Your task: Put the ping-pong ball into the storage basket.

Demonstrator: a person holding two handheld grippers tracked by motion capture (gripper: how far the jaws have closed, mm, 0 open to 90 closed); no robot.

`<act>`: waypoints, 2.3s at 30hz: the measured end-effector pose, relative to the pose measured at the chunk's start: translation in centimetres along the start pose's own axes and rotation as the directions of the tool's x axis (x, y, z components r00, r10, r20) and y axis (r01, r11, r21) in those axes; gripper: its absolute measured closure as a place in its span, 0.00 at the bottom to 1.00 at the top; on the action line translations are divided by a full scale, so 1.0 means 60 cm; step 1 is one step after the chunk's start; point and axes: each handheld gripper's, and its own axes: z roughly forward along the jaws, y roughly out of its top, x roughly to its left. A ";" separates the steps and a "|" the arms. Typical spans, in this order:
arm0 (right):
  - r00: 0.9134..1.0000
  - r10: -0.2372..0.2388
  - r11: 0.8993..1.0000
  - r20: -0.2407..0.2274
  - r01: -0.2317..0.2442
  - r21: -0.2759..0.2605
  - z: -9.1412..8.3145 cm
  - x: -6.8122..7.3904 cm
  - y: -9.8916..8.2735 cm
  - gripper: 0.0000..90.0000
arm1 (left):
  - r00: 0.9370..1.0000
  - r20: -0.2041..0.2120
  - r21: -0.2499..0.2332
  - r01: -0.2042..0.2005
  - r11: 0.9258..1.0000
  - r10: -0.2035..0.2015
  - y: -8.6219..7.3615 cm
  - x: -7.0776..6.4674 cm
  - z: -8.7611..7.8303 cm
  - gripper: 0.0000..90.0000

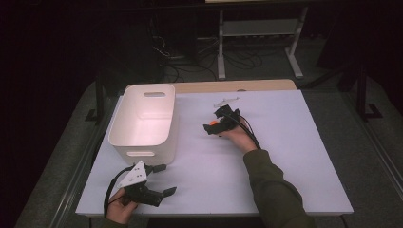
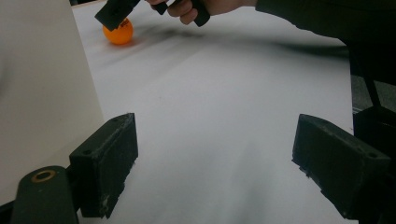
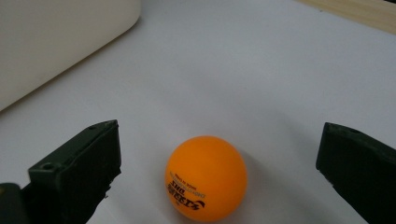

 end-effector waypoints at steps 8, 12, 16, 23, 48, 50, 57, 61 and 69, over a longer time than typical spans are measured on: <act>1.000 -0.009 1.000 0.008 0.008 0.024 0.006 0.000 -0.003 0.02 | 1.000 -0.001 0.002 -0.001 1.000 0.001 0.000 0.000 0.000 0.16; 1.000 -0.015 0.999 0.007 0.014 0.032 0.008 0.002 -0.004 0.03 | 1.000 -0.001 0.002 -0.001 1.000 0.001 0.000 0.000 0.000 0.16; 1.000 -0.021 0.999 0.002 0.021 0.039 0.010 0.004 -0.005 0.04 | 1.000 0.000 0.001 -0.001 1.000 0.001 0.000 0.000 0.000 0.16; 1.000 -0.026 0.998 -0.006 0.026 0.055 0.011 0.006 -0.006 0.09 | 1.000 0.000 0.002 -0.002 1.000 0.002 0.000 0.000 0.000 0.16; 0.999 -0.026 0.997 -0.028 0.029 0.076 0.011 0.004 -0.007 0.32 | 1.000 0.000 0.000 0.000 1.000 0.000 0.000 0.000 0.000 0.16; 0.999 -0.025 0.996 -0.030 0.027 0.080 0.012 0.003 -0.007 0.34 | 1.000 0.000 0.000 0.000 1.000 0.000 0.000 0.000 0.000 0.16; 0.999 -0.024 0.996 -0.041 0.027 0.087 0.012 0.002 -0.007 0.41 | 1.000 0.000 0.001 0.000 1.000 0.000 0.000 0.000 0.000 0.16; 0.999 -0.018 0.996 -0.041 0.021 0.089 0.011 0.000 -0.007 0.45 | 1.000 0.000 -0.001 -0.001 1.000 0.001 0.000 0.000 0.000 0.16; 0.999 -0.009 0.996 -0.052 0.014 0.091 0.010 -0.003 -0.007 0.51 | 1.000 0.000 0.000 -0.001 1.000 0.001 0.000 0.000 0.000 0.16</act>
